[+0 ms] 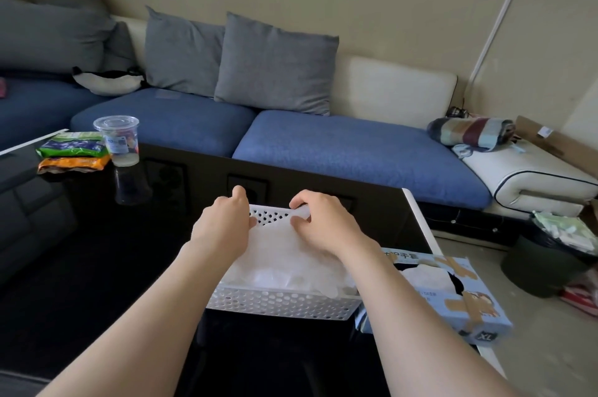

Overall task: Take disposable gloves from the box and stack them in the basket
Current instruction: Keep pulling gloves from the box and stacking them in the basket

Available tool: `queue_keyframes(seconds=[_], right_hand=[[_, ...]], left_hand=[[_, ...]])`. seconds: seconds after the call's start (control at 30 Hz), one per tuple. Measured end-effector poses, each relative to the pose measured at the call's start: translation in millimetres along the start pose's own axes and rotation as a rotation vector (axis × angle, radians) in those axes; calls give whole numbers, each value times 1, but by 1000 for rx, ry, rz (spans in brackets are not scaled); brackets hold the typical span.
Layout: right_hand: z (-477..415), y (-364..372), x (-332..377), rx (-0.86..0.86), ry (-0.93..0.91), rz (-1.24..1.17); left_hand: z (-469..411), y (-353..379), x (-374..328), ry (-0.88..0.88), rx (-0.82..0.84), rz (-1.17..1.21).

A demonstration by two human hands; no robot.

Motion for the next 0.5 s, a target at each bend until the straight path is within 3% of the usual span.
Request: queue_keyframes(seconds=[0.1,0.17,0.23,0.33,0.5], right_hand=[[-2,3,-2,-15,-1,77],[-3,4,-2,-60,7,114],[-3,4,0,-95,1,146],[-1,4,-1,-111,-44,217],[4,-3,5,-169,-138,297]], left_hand=[[4,-4,-7,30,-49,-199],[3,-2,-12,171,-50,-213],[4,3,-16,323,93,-156],[7,14,-17,327,377,-88],[8,19,-13,283,477,-72]])
Point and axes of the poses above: each hand's wrist, its own z-axis away from the middle knuckle, its own y-axis out of the palm, x = y × z, the point moved 1 cm from there along -z, towards the middle knuckle, and after that the axes turned 4 degrees about x, right-handed, at the moved point
